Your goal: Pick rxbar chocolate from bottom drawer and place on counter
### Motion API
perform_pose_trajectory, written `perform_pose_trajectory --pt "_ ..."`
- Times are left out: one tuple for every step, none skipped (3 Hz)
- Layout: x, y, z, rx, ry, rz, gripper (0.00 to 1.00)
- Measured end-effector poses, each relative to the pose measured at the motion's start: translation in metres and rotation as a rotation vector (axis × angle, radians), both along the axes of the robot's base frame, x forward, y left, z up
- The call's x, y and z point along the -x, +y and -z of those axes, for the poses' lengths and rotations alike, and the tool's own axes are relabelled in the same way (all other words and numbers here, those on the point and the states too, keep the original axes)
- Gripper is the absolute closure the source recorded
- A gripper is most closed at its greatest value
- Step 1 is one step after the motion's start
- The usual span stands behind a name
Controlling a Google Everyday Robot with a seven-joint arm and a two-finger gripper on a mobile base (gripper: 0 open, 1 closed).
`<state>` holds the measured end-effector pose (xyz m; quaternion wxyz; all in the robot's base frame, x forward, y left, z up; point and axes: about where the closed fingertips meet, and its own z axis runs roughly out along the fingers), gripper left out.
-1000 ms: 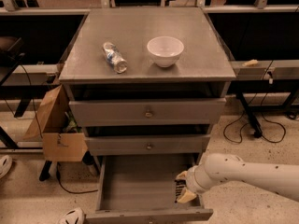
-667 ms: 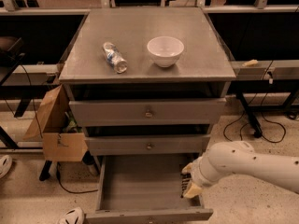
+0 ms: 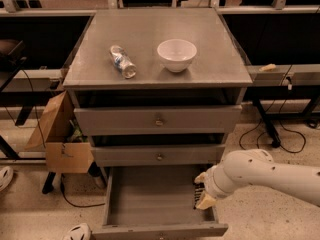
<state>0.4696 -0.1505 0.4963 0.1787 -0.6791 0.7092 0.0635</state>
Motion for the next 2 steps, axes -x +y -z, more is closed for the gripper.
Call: perform_pose_trajectory --pt "-0.008 -0.004 -0.002 -0.008 -0.016 0.001 1.00" --pt "-0.026 -0.039 -0.040 0.086 -0.076 0.044 1.00"
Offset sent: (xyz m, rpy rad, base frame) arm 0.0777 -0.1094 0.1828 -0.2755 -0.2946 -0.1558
